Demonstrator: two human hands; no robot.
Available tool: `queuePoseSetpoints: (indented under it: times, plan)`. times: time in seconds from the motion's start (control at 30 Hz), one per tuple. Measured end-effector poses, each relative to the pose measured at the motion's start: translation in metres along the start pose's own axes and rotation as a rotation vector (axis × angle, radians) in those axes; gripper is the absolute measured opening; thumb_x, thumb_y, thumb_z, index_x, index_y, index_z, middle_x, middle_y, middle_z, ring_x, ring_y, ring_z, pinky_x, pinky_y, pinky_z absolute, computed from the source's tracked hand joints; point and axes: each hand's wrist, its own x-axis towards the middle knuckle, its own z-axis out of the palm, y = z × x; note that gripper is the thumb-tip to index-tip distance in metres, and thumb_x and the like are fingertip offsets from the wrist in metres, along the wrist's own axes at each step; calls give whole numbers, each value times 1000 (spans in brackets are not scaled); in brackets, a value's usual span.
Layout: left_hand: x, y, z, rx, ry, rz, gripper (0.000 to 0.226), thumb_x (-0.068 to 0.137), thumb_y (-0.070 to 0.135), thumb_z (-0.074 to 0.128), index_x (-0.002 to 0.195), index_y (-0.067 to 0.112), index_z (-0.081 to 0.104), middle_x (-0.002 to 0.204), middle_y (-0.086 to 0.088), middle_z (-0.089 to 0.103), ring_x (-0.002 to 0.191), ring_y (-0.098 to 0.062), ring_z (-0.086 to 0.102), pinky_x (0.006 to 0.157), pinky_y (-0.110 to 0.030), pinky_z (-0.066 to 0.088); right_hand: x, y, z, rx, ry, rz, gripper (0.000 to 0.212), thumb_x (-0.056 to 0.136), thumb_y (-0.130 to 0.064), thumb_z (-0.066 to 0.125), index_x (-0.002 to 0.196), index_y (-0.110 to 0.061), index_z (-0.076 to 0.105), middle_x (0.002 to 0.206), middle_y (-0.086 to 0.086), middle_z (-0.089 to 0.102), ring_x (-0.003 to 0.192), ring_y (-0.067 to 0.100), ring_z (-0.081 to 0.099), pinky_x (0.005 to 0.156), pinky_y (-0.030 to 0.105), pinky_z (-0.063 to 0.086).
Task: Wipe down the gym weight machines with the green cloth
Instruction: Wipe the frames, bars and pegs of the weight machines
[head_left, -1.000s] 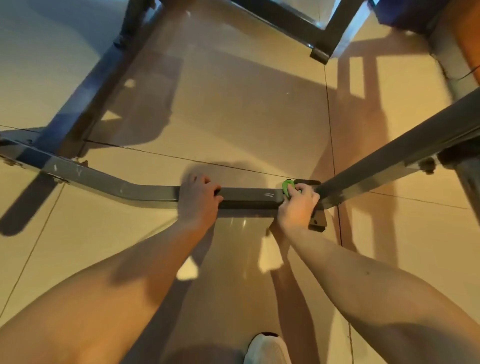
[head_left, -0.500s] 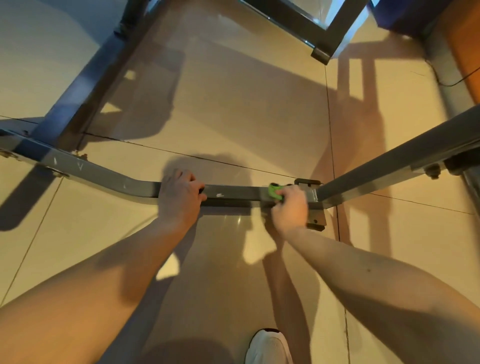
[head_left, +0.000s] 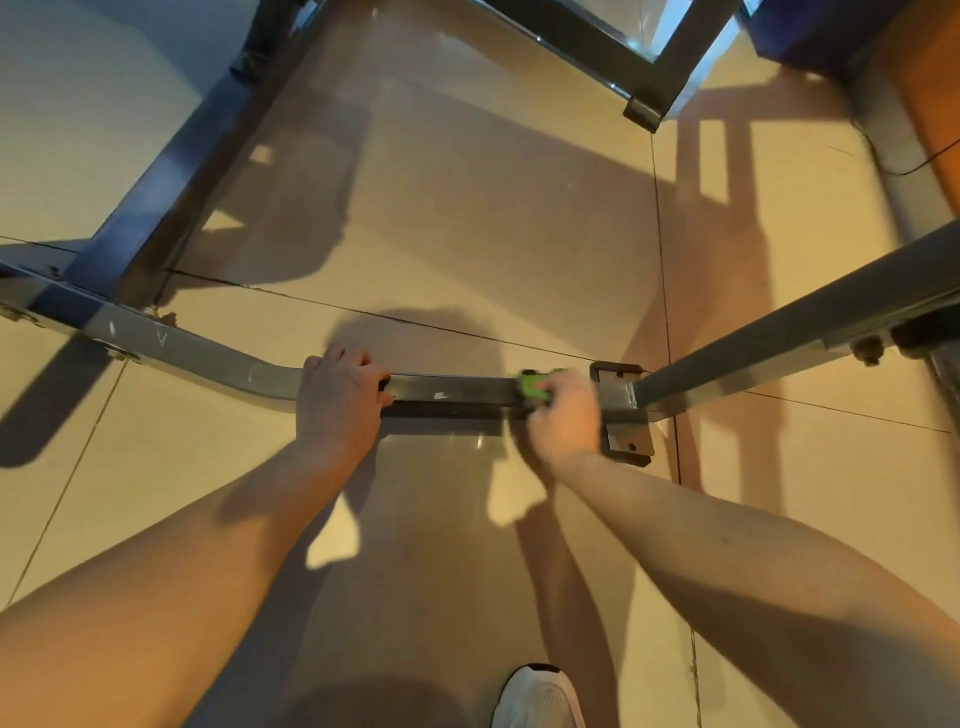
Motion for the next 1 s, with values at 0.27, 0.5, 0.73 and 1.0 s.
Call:
queuePoseSetpoints:
  times: [0.27, 0.5, 0.73, 1.0]
  plan:
    - [-1, -7, -3, -5, 0, 16, 25, 97, 32, 66, 120, 27, 73, 112, 2, 61, 108, -21, 50, 96, -40, 36, 6, 9, -21, -10, -143, -230, 31, 86, 9, 63, 109, -8, 73, 116, 4, 63, 117, 20, 54, 111, 34, 42]
    - [-5, -14, -5, -64, 15, 18, 25, 96, 32, 66, 120, 28, 71, 114, 3, 61, 111, -20, 51, 101, -39, 34, -13, -29, 24, -24, -69, -185, 29, 82, 6, 63, 103, -13, 72, 110, -2, 59, 112, 19, 55, 101, 34, 48]
    - [-12, -51, -10, -103, 107, -59, 19, 84, 26, 80, 100, 16, 77, 102, -5, 63, 99, -28, 51, 84, -34, 29, -18, -73, 49, -19, -249, -504, 30, 84, 6, 63, 107, -10, 73, 117, 3, 62, 114, 19, 54, 100, 30, 45]
    - [-20, -95, -14, -52, 145, -38, 19, 87, 21, 78, 106, 19, 78, 104, -4, 66, 96, -28, 51, 81, -40, 35, -14, -42, 19, -92, -178, -465, 26, 82, 5, 63, 104, -4, 73, 108, 9, 65, 107, 27, 58, 97, 43, 51]
